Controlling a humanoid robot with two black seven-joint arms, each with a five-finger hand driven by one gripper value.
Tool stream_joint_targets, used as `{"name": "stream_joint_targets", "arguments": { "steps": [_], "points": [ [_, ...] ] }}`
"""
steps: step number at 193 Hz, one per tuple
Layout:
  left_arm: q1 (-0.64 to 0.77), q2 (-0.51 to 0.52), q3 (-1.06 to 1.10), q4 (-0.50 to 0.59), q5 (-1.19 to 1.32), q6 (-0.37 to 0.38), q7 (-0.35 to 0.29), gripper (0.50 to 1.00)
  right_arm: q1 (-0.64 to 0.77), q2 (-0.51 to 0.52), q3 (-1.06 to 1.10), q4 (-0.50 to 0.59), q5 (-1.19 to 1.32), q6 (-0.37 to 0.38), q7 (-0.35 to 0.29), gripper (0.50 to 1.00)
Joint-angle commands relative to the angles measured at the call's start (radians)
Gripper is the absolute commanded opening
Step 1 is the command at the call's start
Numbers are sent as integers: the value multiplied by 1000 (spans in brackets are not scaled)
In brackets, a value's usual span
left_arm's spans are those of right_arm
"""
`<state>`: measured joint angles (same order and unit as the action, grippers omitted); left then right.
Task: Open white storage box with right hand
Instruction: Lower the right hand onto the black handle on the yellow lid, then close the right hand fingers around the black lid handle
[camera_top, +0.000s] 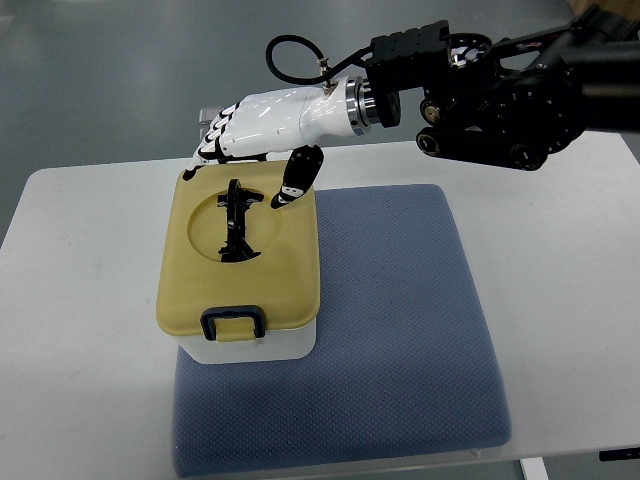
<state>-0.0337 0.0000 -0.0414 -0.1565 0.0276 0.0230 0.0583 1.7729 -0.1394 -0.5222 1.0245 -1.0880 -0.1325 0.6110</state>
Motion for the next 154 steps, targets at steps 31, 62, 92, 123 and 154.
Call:
{"name": "stream_joint_targets", "arguments": {
  "steps": [31, 62, 92, 123, 154],
  "points": [
    [0, 0, 0, 0, 0, 0, 0, 1000, 8, 32, -1, -1, -42, -2, 0, 797],
    [0, 0, 0, 0, 0, 0, 0, 1000, 8, 46, -16, -1, -87, -33, 0, 797],
    [0, 0, 0, 0, 0, 0, 0, 1000, 5, 47, -18, -18, -130, -53, 0, 785],
    [0, 0, 0, 0, 0, 0, 0, 1000, 7, 46, -30, -30, -153, -64, 0, 727],
    [0, 0, 0, 0, 0, 0, 0, 1000, 5, 46, -30, -29, -188, -99, 0, 666]
  ]
}}
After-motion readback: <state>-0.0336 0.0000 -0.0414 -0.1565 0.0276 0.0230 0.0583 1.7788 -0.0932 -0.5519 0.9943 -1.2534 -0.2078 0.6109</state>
